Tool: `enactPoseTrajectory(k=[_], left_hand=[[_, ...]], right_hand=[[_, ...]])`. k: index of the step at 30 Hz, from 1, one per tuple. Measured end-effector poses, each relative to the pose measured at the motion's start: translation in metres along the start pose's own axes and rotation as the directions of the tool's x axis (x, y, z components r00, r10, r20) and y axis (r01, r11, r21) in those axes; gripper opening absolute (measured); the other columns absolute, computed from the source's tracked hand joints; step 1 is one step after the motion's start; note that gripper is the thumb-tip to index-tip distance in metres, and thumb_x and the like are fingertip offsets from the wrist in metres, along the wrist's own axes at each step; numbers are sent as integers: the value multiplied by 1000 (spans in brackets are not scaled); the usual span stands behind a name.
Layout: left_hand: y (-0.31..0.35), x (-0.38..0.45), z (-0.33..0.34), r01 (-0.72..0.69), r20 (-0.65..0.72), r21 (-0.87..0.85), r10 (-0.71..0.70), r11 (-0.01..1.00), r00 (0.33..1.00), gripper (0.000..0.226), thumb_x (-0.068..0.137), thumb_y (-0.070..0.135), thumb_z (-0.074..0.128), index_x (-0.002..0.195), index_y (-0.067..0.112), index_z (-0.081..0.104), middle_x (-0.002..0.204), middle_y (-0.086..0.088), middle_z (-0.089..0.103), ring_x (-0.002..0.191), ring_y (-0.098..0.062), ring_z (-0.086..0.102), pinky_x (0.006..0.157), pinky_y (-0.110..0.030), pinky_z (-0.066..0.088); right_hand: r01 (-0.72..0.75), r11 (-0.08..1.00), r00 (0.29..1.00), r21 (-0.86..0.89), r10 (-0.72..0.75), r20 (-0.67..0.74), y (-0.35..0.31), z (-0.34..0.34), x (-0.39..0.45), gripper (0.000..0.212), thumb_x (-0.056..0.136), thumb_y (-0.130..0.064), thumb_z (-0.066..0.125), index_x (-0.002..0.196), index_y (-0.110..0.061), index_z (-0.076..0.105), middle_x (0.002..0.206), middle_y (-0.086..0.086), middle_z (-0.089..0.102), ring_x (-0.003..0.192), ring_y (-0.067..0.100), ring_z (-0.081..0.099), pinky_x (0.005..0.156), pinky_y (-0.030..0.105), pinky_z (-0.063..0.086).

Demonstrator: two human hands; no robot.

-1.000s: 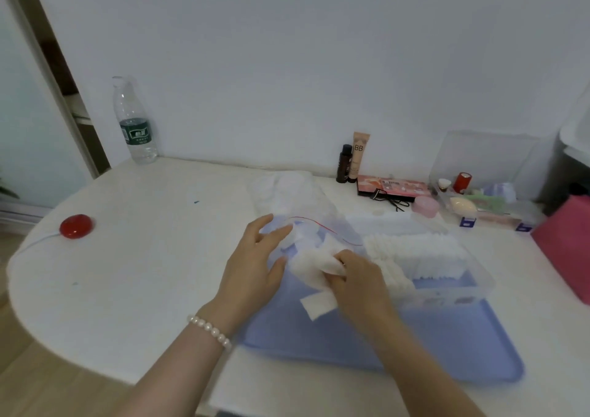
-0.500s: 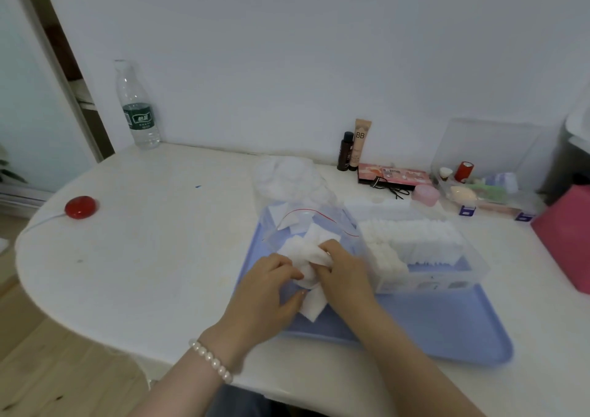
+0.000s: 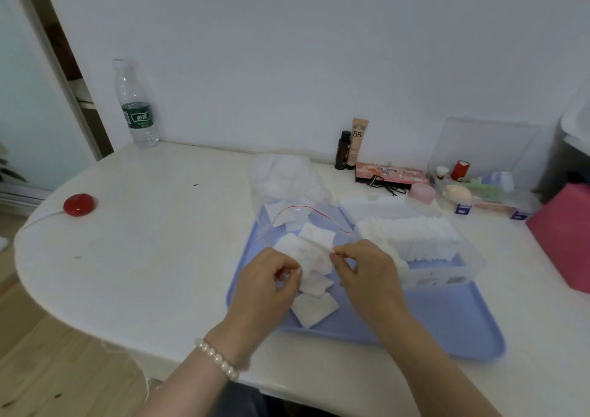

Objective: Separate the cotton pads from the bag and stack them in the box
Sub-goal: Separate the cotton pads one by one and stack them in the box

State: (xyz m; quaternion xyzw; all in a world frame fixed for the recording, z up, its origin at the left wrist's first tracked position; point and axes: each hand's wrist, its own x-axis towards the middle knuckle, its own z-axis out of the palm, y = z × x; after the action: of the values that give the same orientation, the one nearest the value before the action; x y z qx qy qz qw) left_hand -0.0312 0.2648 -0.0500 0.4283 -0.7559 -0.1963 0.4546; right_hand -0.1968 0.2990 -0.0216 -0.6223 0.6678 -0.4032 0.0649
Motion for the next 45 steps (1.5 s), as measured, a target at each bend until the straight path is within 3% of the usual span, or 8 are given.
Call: enactPoseTrajectory(k=[6,9,13,20,24,34,40,45], left_hand=[[15,3,-6,148,-90,-307,-183,940,979,34,66,45,59,91,22,60,93,8,60,84,5,56,73,-7,42],[21,13,-25,384,309,-582,-242,717,920,30,70,27,78,94,13,65,90,0,71,84,-6,64,74,-16,50],[21,15,-33,461,658,-296,-172,836,733,13,77,4,74,87,1,66,82,-13,72,76,-19,68,68,-26,55],[17,14,-31,639,549,-393,-389,661,740,17,92,2,53,102,-8,64,83,-13,73,67,-24,71,63,-31,59],[13,17,-35,659,463,-472,-471,586,751,17,92,0,53,100,-12,63,83,-20,72,69,-30,71,59,-33,59],[2,22,-45,652,437,-504,-483,567,758,15,91,-2,53,90,4,67,79,-17,72,65,-24,71,56,-29,58],[4,21,-44,645,420,-539,-491,541,763,15,92,0,53,90,4,67,85,-21,72,72,-32,72,65,-34,60],[7,14,-35,666,419,-559,-525,494,741,18,93,-2,50,104,-4,65,98,-23,70,85,-34,70,72,-35,59]], right_hand=[[-199,938,974,283,159,160,-14,-18,2,19,79,-11,58,62,-12,51,55,-5,54,57,25,61,53,33,46],[-181,939,866,293,12,499,-24,-30,2,25,74,-10,56,53,-21,46,43,-12,44,48,12,54,47,21,41],[-63,982,857,179,-39,514,-24,-24,0,24,73,-18,60,53,-28,51,47,-16,46,50,2,40,54,22,36],[-43,990,990,135,24,138,-26,1,17,23,92,-7,51,105,-9,69,104,-1,66,98,12,59,81,7,38],[107,994,946,34,-112,304,-42,32,48,31,96,-2,37,119,4,58,128,14,55,123,26,46,107,22,27],[190,796,635,-575,347,690,-47,104,107,39,99,-32,35,130,-13,45,138,12,45,127,29,41,106,40,34],[40,869,732,-494,311,606,-47,91,109,27,95,-20,41,70,-10,43,94,13,56,97,27,54,98,38,40],[11,994,986,-110,7,166,-31,51,42,24,83,2,45,96,-3,65,100,13,65,95,29,58,85,36,44]])
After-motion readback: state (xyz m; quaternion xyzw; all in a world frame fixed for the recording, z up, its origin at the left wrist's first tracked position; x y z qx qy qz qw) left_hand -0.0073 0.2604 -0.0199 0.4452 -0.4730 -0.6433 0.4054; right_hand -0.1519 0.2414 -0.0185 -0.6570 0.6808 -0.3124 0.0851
